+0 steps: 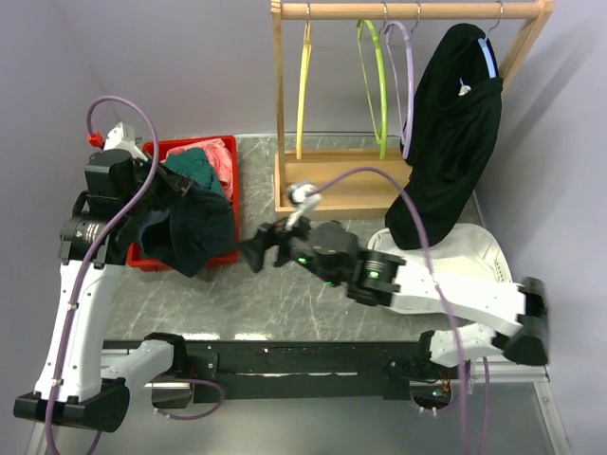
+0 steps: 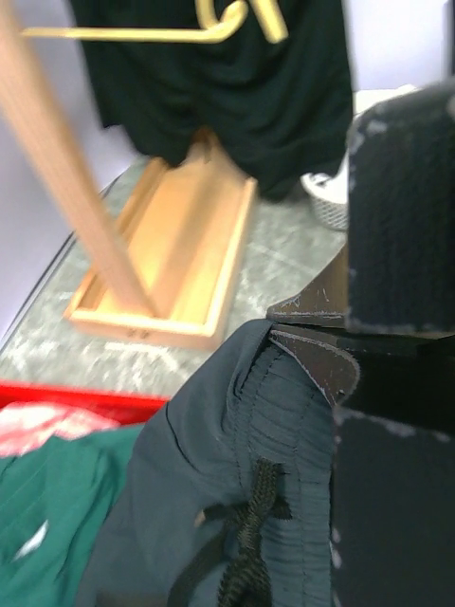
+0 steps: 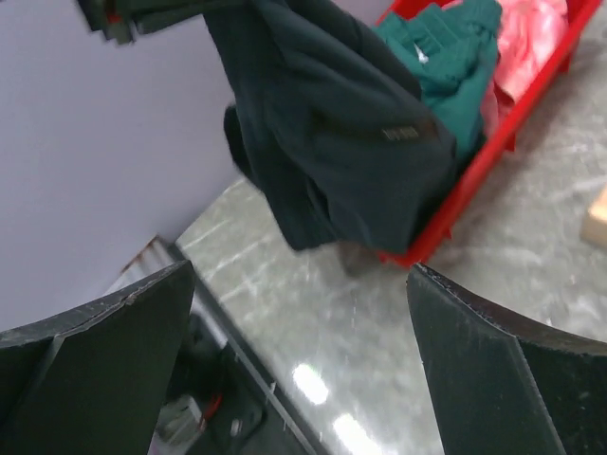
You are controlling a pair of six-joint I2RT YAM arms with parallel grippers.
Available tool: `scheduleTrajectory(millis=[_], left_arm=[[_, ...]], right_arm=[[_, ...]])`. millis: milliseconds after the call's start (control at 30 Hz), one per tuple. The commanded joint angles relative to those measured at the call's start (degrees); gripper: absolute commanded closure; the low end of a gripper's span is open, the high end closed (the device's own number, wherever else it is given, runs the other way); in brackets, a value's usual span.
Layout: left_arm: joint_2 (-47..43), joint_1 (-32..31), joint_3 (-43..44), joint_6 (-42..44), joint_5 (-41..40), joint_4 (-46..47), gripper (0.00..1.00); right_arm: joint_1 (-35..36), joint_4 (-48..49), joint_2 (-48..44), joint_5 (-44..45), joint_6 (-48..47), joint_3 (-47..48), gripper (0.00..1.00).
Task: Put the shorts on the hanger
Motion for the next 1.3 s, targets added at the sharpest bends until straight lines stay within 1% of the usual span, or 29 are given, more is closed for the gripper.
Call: scheduleTrajectory(millis=[0,33,100,133,200,233,333,400,433,467,500,533,600,633,733,833,867,933,967,1000,1100,1167,1200,1233,1267], left_arm=[[-3.1,-1.6,2.6,0.5,6.3,0.9,0.99],[-3.7,-1.9,2.6,0.5,6.8,0.5,0.99],[-4.1,-2.0,3.2,0.9,8.7,0.5,0.99],[-4.7,-2.0,3.3,1.0,9.1,0.3,0.99],[-5.1,-2.1,4.0,1.5,10.3,0.0,0.99],[-5.8,-2.1,4.3,1.7,10.4,0.0,0.99],[-6.9,-2.1,5.3,2.4,8.4,-0.5,0.99],[-7.3,-2.1,5.9,2.8,6.0,-0.6,0.99],[-7.7,-2.1,6.0,2.9,5.4,-0.6,0.99],[-7.8,-2.1,6.0,3.0,4.4,-0.5,0.99],[-8.0,-2.1,5.9,2.9,2.4,-0.4,0.99],[-8.1,-2.1,5.9,3.1,1.2,-0.3,0.99],[-7.8,-2.1,6.1,3.5,-0.8,-0.2,0.99],[-7.3,-2.1,6.5,3.8,-1.4,0.4,0.99],[-5.6,-2.1,8.9,5.0,-0.9,1.5,0.99],[-3.3,-2.1,11.8,6.3,1.8,2.6,0.99],[-2.7,-2.1,12.2,6.4,4.3,3.0,0.99],[-1.3,-2.1,12.9,7.3,7.3,3.5,0.99],[-0.6,-2.1,12.8,7.6,11.0,4.1,0.99],[-0.1,-2.1,12.6,8.2,12.8,4.4,0.99],[1.3,-2.6,8.8,8.5,17.5,6.2,0.99],[1.7,-4.6,4.1,8.5,18.1,7.2,0.99],[1.7,-5.8,2.2,8.3,16.6,8.7,0.99],[1.9,-9.4,-1.6,8.3,15.3,9.1,0.99],[2.4,-11.7,-3.1,8.3,13.0,9.5,0.98]], right_arm=[[1.6,5.5,9.7,9.0,-5.9,7.7,0.00],[1.6,5.8,13.3,8.7,-6.4,8.8,0.00],[1.7,5.8,17.0,8.9,-7.1,12.8,0.00],[1.7,5.5,20.9,10.2,-7.3,16.0,0.00],[1.6,4.8,24.4,11.1,-8.2,19.3,0.00],[1.5,4.4,27.7,12.8,-8.6,22.8,0.00],[1.3,2.0,32.3,15.2,-10.1,29.3,0.01],[1.3,1.1,32.6,17.3,-11.3,30.8,0.23],[1.2,1.4,31.1,17.7,-11.8,30.5,0.43],[1.3,2.0,29.7,19.1,-12.2,30.0,0.84],[1.2,2.1,28.2,19.8,-12.3,29.4,0.98],[1.3,2.0,24.7,20.2,-12.3,28.2,1.00],[1.3,1.7,20.9,19.6,-13.1,27.1,1.00],[1.3,1.1,17.4,19.0,-13.3,27.2,1.00],[1.4,-2.7,12.4,15.9,-13.5,29.2,1.00],[1.4,-8.7,10.4,14.4,-12.5,33.1,1.00],[1.3,-12.1,10.0,14.1,-12.1,33.8,1.00],[1.4,-15.0,8.6,14.9,-9.9,34.9,1.00],[1.5,-16.9,8.0,15.4,-9.2,34.7,1.00],[1.5,-17.4,6.4,15.8,-8.7,34.3,1.00],[1.5,-20.3,3.8,19.8,-6.3,31.2,1.00],[0.9,-22.2,2.2,22.6,-3.5,26.1,1.00],[0.4,-22.3,0.0,22.5,-2.3,23.4,1.00],[-1.6,-22.4,-1.2,21.6,0.8,17.7,1.00],[-2.6,-22.5,-2.4,19.0,2.5,14.5,1.00]])
